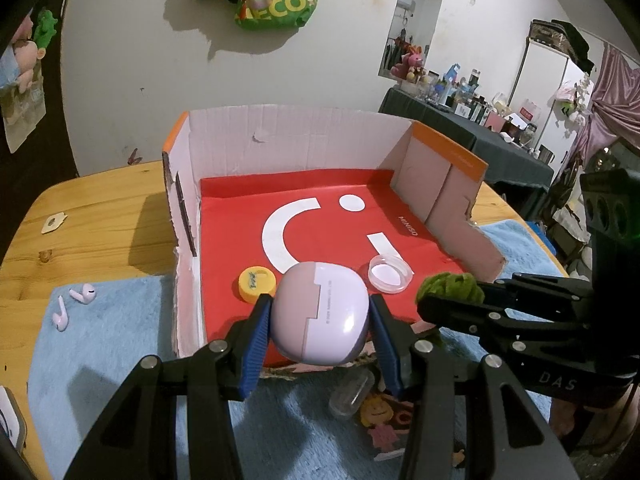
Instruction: Organize objects
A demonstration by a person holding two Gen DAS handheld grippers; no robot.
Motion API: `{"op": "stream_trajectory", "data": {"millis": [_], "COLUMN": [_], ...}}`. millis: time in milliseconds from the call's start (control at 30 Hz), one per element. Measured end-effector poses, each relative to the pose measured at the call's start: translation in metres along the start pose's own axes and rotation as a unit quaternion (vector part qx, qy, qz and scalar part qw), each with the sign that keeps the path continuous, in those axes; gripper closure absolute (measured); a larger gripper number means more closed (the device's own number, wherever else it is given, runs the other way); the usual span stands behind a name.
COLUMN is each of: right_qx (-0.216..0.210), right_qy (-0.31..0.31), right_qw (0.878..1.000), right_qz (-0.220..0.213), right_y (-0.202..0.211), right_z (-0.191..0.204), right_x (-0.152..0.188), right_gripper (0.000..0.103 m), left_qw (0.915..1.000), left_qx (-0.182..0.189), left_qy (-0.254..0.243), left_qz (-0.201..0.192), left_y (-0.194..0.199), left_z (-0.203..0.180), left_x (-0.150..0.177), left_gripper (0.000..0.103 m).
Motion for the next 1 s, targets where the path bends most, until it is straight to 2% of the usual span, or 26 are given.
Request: {"op": "stream_trajectory", "data": {"millis": [600, 867, 1000], "right_qx": [-0.002, 0.01, -0.015], "right_qy": [0.001, 0.014, 0.011], "right_qw": [1.0, 1.0, 0.999], "right_qz": [0.006, 0.024, 0.03], "right_y": [-0.013, -0.019, -0.016], "right_z": [-0.002, -0.002, -0.005], "right_x": [-0.012, -0.018, -0.023], "right_gripper": [0.078, 0.078, 0.078], "left_qw": [0.9999, 0.9996, 0.9994], "left_qx": [0.003, -0.002, -0.006], "left_qy": [0.0, -0.001, -0.005], "left_qz": [0.014, 0.029, 0.035], "left_y": [-0.012, -0.022, -0.024], "left_z": [0.002, 0.001, -0.003], "left_x": [-0.003, -0.006, -0.006], "left_gripper": [0.053, 0.053, 0.053]}}
Point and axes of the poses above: each gripper's, at about its wrist camera, not at the fingertips, and y roughly against the way its jaws point, z to its left, x to its underside, the point moved 5 cm from there along -y, roughly the way its jaws point, and after that the axes turned 14 degrees about z, right-handed, at the moved point
